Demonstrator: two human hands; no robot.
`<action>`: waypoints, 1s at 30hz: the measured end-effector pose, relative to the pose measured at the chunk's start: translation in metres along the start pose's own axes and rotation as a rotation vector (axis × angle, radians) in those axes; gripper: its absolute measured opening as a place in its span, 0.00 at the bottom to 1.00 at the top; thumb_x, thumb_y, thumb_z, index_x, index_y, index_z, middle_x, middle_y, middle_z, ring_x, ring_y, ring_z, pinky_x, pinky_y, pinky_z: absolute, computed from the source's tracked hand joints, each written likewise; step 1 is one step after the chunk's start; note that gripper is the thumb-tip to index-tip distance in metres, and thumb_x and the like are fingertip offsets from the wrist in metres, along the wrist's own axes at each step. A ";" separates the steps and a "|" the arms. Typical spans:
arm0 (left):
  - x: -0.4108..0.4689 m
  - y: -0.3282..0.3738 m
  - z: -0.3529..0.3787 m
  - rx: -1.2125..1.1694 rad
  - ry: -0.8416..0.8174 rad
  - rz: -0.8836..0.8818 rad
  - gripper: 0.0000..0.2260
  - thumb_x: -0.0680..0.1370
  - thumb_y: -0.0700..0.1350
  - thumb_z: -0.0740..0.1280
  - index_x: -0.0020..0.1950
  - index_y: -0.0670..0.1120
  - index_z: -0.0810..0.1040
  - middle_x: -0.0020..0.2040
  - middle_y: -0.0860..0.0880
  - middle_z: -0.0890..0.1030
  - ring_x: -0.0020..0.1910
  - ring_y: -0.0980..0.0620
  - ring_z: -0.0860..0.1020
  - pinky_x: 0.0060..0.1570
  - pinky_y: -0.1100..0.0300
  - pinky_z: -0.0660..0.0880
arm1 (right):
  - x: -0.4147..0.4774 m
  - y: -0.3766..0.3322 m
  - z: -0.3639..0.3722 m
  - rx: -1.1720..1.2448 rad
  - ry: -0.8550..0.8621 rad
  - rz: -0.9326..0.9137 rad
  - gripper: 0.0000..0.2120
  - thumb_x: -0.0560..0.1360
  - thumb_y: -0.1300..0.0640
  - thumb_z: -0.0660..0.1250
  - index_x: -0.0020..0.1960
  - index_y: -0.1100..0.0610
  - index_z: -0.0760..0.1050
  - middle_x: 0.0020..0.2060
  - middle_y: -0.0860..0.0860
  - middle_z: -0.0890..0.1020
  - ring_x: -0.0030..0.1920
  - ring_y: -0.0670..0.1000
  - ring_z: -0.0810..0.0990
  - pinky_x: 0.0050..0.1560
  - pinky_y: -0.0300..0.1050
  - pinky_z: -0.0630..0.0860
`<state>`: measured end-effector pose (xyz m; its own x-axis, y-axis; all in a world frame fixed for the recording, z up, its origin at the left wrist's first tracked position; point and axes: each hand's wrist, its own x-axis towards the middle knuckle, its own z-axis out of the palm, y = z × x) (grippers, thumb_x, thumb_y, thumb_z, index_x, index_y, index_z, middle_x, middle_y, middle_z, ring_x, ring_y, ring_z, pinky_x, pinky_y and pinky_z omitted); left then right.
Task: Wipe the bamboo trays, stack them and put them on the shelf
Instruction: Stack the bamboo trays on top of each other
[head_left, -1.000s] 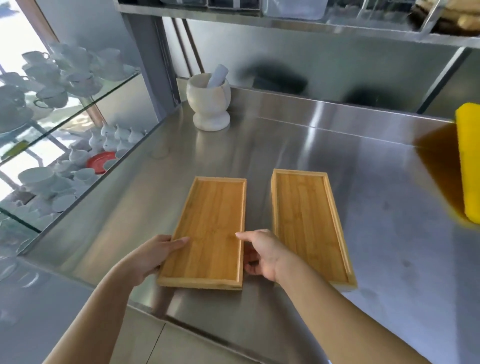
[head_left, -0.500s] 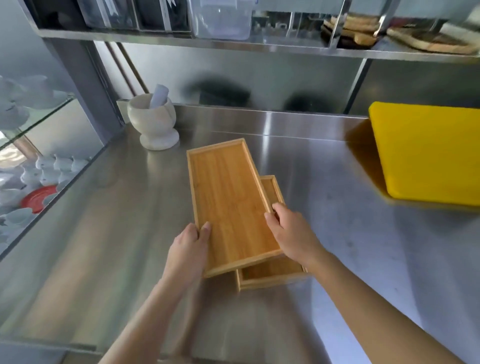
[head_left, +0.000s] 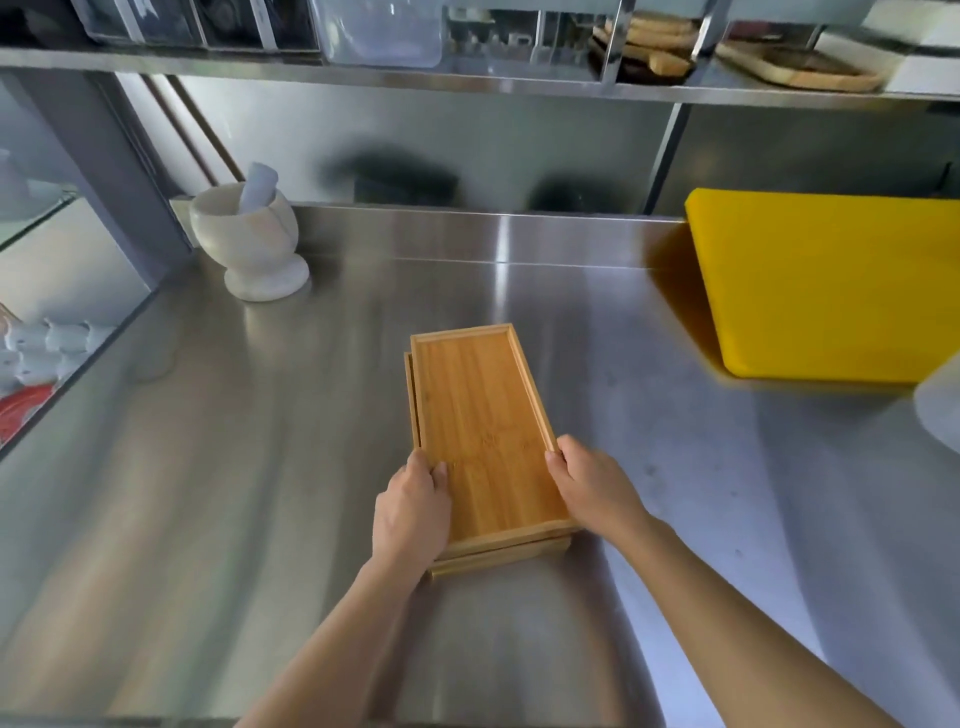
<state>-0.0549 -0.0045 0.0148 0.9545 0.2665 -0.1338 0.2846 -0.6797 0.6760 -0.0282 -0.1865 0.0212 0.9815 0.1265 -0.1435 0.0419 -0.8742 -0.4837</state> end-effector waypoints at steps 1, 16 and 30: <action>0.000 -0.002 0.000 0.020 -0.002 -0.003 0.10 0.81 0.48 0.53 0.45 0.42 0.67 0.49 0.41 0.78 0.43 0.40 0.73 0.41 0.54 0.66 | 0.000 0.001 0.003 -0.002 -0.007 -0.005 0.13 0.80 0.53 0.50 0.39 0.57 0.63 0.28 0.48 0.67 0.28 0.47 0.66 0.27 0.41 0.60; -0.031 -0.070 -0.024 -0.119 -0.256 0.369 0.23 0.61 0.73 0.65 0.51 0.69 0.65 0.64 0.56 0.63 0.65 0.57 0.66 0.58 0.67 0.65 | -0.048 0.024 0.008 0.060 -0.153 -0.199 0.25 0.69 0.39 0.66 0.62 0.43 0.61 0.55 0.39 0.65 0.49 0.45 0.74 0.50 0.41 0.75; -0.047 -0.073 0.000 -0.156 -0.160 0.333 0.21 0.72 0.41 0.72 0.50 0.65 0.68 0.68 0.48 0.72 0.52 0.54 0.78 0.55 0.60 0.74 | -0.051 0.024 0.014 0.020 -0.108 -0.158 0.15 0.75 0.53 0.65 0.58 0.53 0.66 0.47 0.49 0.76 0.42 0.49 0.73 0.45 0.40 0.71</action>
<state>-0.1206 0.0321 -0.0282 0.9976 -0.0690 0.0089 -0.0484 -0.5958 0.8016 -0.0802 -0.2080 0.0049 0.9374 0.3117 -0.1554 0.1890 -0.8300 -0.5248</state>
